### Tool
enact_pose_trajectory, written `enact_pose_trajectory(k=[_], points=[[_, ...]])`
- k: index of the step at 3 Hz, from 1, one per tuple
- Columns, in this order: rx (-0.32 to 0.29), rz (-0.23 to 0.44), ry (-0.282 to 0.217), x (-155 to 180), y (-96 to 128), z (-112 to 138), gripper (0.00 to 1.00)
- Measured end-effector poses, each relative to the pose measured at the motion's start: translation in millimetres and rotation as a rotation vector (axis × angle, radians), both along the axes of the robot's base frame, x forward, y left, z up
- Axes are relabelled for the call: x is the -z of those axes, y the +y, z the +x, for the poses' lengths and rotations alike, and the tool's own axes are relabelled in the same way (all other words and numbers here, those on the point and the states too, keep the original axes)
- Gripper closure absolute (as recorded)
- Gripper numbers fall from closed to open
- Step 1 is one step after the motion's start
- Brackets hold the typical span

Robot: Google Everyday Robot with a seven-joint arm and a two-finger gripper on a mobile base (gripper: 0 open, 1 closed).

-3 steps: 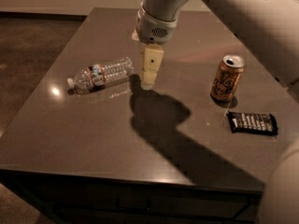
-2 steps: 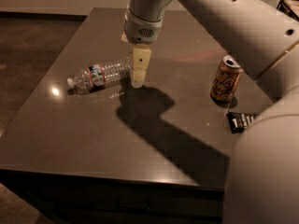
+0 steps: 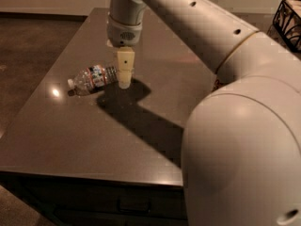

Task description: Pick water bottle

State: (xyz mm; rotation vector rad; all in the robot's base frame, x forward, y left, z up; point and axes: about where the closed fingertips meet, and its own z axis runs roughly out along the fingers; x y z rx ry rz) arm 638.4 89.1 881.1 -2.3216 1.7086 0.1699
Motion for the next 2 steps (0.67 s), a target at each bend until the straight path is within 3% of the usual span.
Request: enact_pose_trajectory(k=[2], points=[[-0.085, -0.078, 0.019, 28.7, 29.3, 4.1, 0.02]])
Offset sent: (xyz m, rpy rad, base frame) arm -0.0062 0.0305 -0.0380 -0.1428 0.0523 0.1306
